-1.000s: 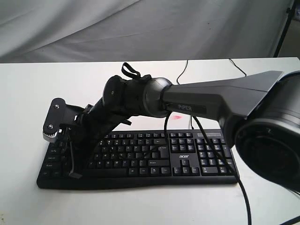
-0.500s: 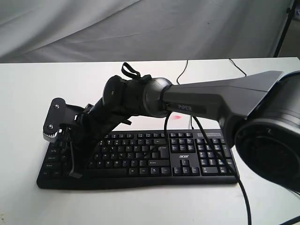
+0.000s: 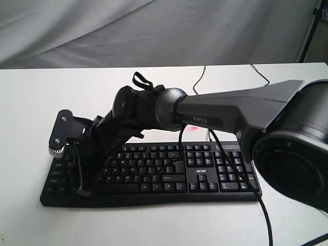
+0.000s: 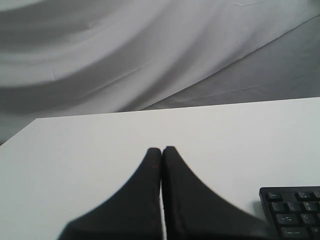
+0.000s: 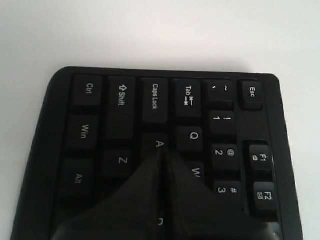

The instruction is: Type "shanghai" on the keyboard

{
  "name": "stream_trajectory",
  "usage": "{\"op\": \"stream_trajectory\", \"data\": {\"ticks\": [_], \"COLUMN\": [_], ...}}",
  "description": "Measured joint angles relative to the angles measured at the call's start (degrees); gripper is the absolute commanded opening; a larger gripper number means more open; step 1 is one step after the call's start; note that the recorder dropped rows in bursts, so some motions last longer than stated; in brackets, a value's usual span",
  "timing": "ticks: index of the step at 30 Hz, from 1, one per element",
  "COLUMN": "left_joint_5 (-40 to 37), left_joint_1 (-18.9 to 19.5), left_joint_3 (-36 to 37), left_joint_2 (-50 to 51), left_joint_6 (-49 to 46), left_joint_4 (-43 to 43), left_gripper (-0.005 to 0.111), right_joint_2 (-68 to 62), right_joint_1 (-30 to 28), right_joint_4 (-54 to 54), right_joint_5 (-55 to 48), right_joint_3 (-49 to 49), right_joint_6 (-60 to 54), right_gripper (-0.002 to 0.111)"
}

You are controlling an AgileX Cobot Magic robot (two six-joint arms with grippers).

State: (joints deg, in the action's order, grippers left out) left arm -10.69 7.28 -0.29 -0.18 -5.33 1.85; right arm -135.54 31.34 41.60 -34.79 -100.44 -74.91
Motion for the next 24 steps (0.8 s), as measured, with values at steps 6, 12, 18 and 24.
{"op": "stream_trajectory", "data": {"ticks": [6, 12, 18, 24], "left_joint_5": [0.0, 0.0, 0.0, 0.0], "left_joint_1": [0.0, 0.0, 0.0, 0.0], "left_joint_3": [0.0, 0.0, 0.0, 0.0], "left_joint_2": [0.0, 0.0, 0.0, 0.0], "left_joint_6": [0.0, 0.0, 0.0, 0.0], "left_joint_4": [0.0, 0.0, 0.0, 0.0], "left_gripper": [0.001, 0.001, 0.001, 0.001], "right_joint_2": [0.0, 0.0, -0.37, -0.05], "right_joint_1": [0.0, 0.0, 0.0, 0.0], "right_joint_4": [0.0, 0.0, 0.21, -0.16], "right_joint_5": [-0.13, -0.63, -0.73, -1.03], "right_joint_3": [0.0, 0.0, 0.0, 0.0], "right_joint_6": [-0.54, -0.65, -0.65, -0.78], "right_gripper": [0.0, 0.0, 0.0, 0.0]}}
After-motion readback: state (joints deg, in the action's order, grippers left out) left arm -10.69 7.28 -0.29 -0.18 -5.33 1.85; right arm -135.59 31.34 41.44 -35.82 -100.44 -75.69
